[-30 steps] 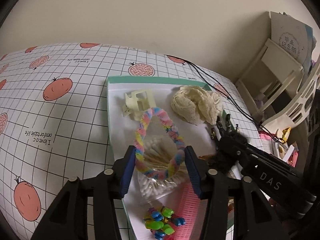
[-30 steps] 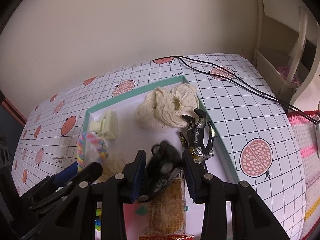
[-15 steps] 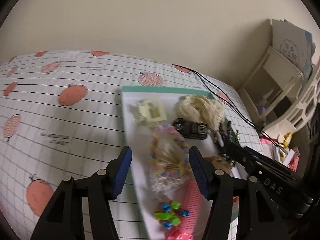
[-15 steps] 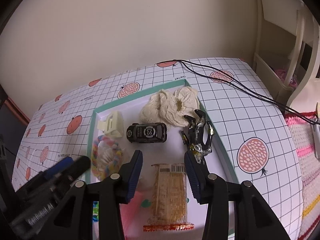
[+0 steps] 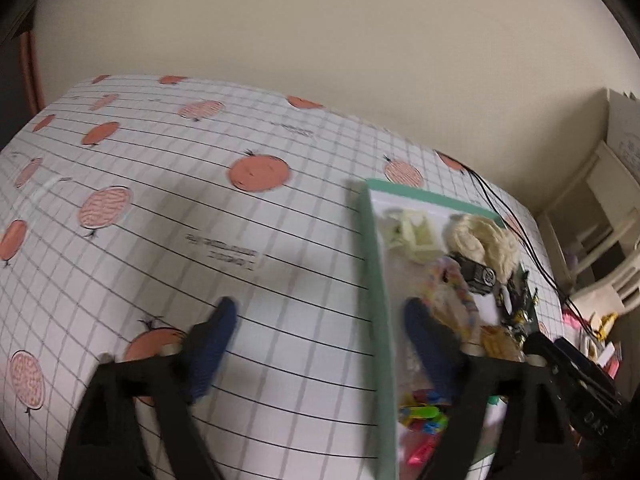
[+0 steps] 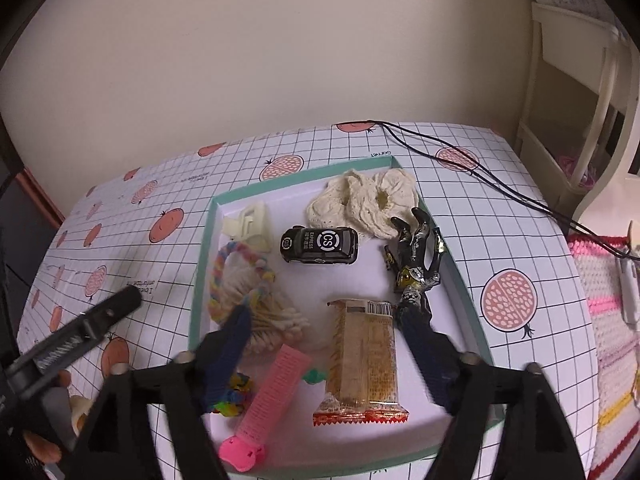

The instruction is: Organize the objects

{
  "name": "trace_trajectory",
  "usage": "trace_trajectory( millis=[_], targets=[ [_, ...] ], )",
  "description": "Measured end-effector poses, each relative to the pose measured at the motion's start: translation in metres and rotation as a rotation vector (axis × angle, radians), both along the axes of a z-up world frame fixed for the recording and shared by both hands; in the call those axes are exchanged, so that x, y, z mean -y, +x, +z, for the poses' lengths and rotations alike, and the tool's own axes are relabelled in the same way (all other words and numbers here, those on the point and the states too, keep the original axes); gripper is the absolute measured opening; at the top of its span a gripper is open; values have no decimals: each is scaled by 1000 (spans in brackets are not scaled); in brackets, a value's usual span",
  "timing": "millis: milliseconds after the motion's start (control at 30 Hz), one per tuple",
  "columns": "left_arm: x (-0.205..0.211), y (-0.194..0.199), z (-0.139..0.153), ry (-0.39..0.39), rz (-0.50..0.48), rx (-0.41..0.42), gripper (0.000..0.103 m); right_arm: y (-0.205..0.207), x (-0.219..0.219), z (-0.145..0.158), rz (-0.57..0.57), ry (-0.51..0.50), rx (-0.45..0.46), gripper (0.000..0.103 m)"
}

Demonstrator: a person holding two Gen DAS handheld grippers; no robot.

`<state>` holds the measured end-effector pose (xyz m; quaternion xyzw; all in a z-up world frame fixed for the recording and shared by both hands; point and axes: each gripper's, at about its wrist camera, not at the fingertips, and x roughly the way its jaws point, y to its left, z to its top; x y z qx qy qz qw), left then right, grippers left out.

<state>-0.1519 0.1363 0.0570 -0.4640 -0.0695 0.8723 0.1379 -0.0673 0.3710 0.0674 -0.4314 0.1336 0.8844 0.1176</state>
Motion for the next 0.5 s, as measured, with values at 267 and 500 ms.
trace_trajectory(
  millis=[267, 500],
  targets=[
    [20, 4, 10, -22, 53, -46, 103, 8, 5, 6, 4, 10, -21, 103],
    [30, 15, 22, -24, 53, -69, 103, 18, 15, 15, 4, 26, -44, 103]
  ],
)
